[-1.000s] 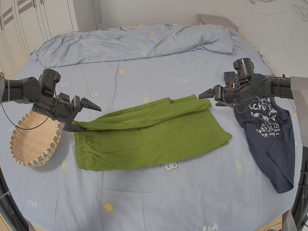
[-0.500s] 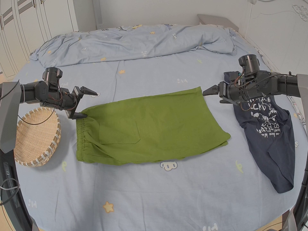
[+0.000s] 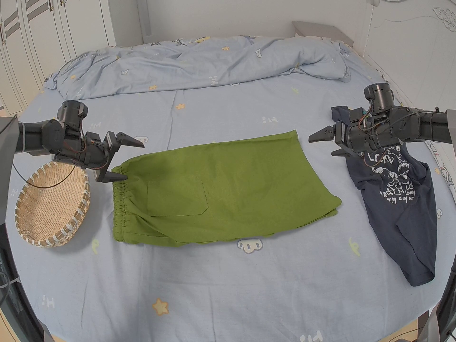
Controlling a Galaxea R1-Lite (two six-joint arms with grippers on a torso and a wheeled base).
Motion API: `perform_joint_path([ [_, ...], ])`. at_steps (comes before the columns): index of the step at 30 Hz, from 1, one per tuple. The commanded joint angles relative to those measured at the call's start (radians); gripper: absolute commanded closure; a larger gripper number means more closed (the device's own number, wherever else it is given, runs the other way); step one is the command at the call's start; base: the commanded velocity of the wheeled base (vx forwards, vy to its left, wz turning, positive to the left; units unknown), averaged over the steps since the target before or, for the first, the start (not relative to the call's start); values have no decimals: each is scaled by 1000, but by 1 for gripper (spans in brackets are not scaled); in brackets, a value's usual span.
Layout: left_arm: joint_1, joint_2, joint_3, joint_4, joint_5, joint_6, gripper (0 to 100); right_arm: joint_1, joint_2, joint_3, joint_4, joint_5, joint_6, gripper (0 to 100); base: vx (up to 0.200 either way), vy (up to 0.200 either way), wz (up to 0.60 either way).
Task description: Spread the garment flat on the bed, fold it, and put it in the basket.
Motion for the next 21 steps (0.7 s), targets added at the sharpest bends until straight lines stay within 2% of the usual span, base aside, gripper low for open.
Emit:
perform_joint_path([
  [1,54,-280,327,-12,-89,184,0,-87,-123,154,-3,190,18,0,0,0,0],
  [4,91,-303,456,-38,-97,297,0,-112,-152,215,-13,242,15,0,0,0,0],
  [6,108,-316,517,-59,-105,323,0,-119,-157,237,-24,264,15,0,0,0,0],
  [9,113,-328,600,-119,-114,336,0,-118,-157,252,-56,273,12,0,0,0,0],
  [12,90,-322,668,-243,-111,339,0,-112,-157,272,-76,273,12,0,0,0,0],
  [18,50,-268,706,-338,-83,343,0,-110,-158,294,-78,273,9,0,0,0,0],
  [21,44,-224,718,-372,-34,371,0,-113,-160,295,-78,273,10,0,0,0,0],
])
